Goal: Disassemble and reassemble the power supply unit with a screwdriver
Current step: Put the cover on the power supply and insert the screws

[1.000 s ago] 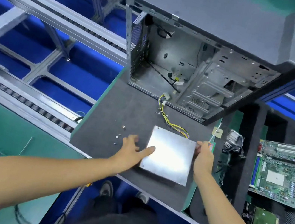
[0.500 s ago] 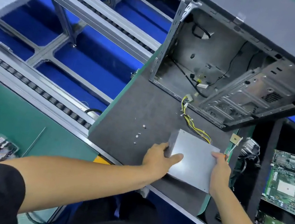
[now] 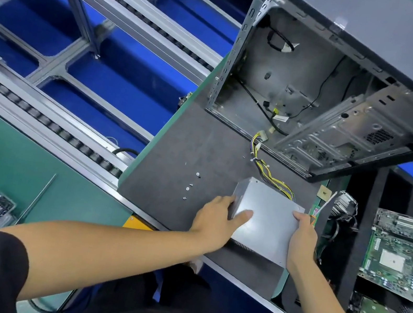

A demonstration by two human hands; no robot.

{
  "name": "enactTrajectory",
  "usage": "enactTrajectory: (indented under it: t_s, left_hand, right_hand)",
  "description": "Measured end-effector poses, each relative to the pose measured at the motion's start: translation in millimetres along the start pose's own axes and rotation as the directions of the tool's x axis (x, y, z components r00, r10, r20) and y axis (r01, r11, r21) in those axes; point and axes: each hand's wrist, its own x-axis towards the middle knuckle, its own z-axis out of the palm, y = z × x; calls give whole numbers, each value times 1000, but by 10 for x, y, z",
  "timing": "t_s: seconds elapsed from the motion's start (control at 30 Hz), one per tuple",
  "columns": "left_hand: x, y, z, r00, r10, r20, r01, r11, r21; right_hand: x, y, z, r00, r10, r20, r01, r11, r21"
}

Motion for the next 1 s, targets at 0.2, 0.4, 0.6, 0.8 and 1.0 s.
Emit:
enactTrajectory:
  t_s: [0.2, 0.4, 0.6, 0.8, 1.0]
  left_hand:
    - [-4, -35, 39, 1000, 16, -8, -14, 981, 194]
    - [4, -19, 2, 999, -29, 41, 22, 986, 165]
    - [76, 2, -69, 993, -59, 100, 63, 997, -43]
    - [115, 252, 94, 974, -214, -67, 197, 959, -203]
    - [150, 252, -36, 990, -126, -65, 122, 990, -66]
  right_hand:
    - [-25, -20, -2, 999, 7, 34, -9, 999, 48]
    - [-70, -48, -8, 997, 35, 62, -41, 994, 103]
    - [-92, -44, -35, 994, 21, 109, -32, 994, 101]
    - [-159, 8, -6, 996, 81, 39, -85, 989, 123]
    - [-122, 52, 18, 995, 102, -5, -100, 982, 160]
